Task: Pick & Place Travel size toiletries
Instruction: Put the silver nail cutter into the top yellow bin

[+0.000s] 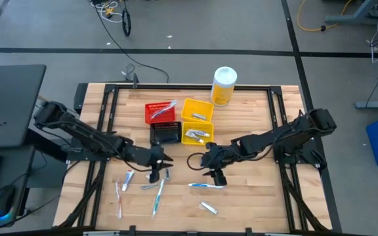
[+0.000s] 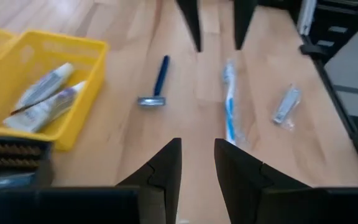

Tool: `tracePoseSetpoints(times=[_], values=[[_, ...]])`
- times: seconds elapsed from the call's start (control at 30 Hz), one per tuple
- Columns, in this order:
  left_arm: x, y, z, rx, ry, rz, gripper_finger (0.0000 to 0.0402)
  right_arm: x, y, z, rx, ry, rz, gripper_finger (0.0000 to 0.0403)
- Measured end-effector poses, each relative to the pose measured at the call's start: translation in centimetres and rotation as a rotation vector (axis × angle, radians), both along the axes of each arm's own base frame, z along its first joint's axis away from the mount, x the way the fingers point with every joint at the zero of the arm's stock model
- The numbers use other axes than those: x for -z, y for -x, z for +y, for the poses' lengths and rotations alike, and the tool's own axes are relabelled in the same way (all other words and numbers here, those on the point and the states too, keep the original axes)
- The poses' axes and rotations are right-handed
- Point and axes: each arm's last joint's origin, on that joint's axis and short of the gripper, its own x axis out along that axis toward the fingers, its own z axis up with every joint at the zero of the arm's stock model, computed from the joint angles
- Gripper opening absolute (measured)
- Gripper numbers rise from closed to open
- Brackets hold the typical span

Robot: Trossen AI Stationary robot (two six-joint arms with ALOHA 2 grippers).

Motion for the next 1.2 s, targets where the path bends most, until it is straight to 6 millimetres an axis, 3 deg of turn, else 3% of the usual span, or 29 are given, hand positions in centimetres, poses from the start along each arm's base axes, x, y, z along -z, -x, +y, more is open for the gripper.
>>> tracePoseSetpoints(times=[0.33, 0.47, 0.63, 0.93, 1.2], values=[[2.1, -0.9, -2.6, 0.074, 0.001, -0.006, 0.0103, 0.4, 0.1, 3.3, 0.008, -0.054, -0.038, 0.0189], [2.9, -1.0, -3.5, 0.096, 0.009, 0.005, 0.0103, 1.9, 0.2, 4.4, 0.012, -0.034, 0.01, 0.0187], [2.3, -0.8, -4.7, 0.089, -0.022, -0.041, 0.0103, 3.8, 0.1, 5.2, 0.029, 0.022, 0.056, 0.0198], [2.1, -0.7, -5.1, 0.099, -0.035, -0.047, 0.0103, 5.4, 0.3, 5.1, 0.066, 0.086, 0.132, 0.0201], [2.1, -0.7, -5.1, 0.092, -0.026, -0.043, 0.0103, 4.5, 2.4, 3.9, 0.196, 0.162, 0.277, 0.0188]])
